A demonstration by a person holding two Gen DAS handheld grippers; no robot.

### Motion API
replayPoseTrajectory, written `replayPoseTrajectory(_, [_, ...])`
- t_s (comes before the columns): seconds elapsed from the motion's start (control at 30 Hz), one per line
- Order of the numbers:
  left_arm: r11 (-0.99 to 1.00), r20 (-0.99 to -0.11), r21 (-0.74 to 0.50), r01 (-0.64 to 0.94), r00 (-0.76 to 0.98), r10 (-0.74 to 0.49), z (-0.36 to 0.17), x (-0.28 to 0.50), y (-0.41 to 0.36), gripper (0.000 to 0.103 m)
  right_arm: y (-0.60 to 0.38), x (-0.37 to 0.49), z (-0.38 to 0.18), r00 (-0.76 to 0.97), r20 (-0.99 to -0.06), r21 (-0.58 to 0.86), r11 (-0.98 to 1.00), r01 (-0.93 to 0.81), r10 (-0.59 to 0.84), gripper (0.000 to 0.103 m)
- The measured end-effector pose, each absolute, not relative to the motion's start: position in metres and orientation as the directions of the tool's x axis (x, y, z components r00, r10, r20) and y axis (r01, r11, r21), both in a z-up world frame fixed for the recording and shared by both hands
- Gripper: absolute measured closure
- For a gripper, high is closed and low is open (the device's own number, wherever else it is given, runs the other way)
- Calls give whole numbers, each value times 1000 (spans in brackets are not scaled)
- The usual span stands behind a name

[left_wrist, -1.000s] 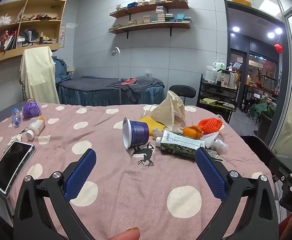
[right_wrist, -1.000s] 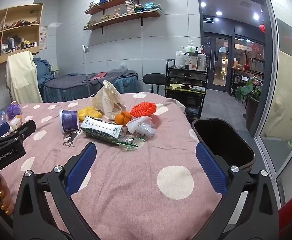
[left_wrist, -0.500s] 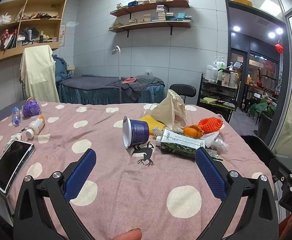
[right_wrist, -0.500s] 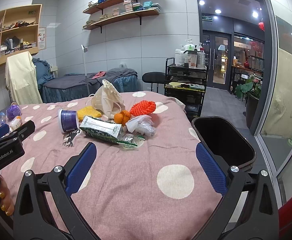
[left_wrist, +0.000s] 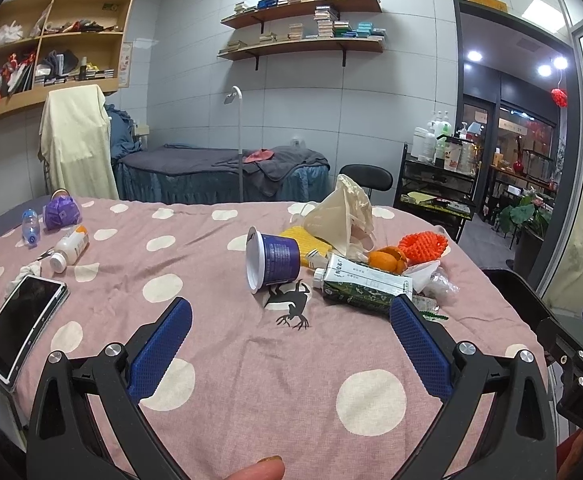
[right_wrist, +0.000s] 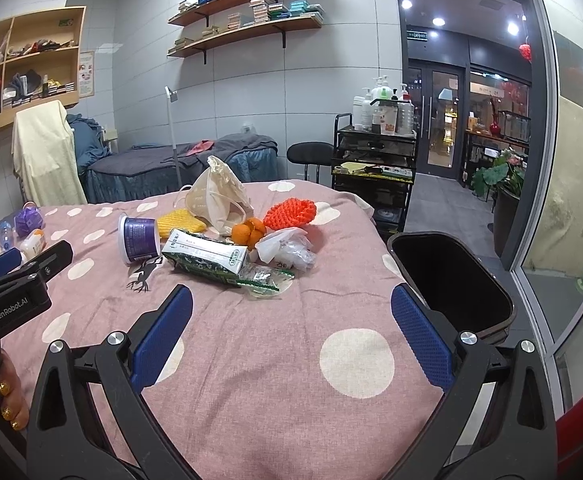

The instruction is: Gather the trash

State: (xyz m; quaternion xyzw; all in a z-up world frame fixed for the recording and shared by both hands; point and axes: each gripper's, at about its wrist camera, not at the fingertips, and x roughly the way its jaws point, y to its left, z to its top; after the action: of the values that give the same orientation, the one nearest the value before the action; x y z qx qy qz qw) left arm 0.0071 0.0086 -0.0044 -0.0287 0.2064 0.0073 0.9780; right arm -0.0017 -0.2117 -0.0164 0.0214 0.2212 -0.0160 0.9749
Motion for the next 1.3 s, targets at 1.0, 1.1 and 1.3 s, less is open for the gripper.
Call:
replayPoseTrajectory(1.0, [999,-413,-40,-28,911,9,-3,7,4,6,-216,-4,-15,901,-434,51,998,34,-9,5])
replayPoseTrajectory(1.1, [999,-417,-43,-31,909,11,-5,7,6,6,-216,-3,-16,898,-439,51,998,34,-8,5])
replayPoseTrajectory(1.3, [999,-422,-41,-33,906,12,-6,8,7,6,-216,-3,-16,898,-441,51,998,33,-7,5])
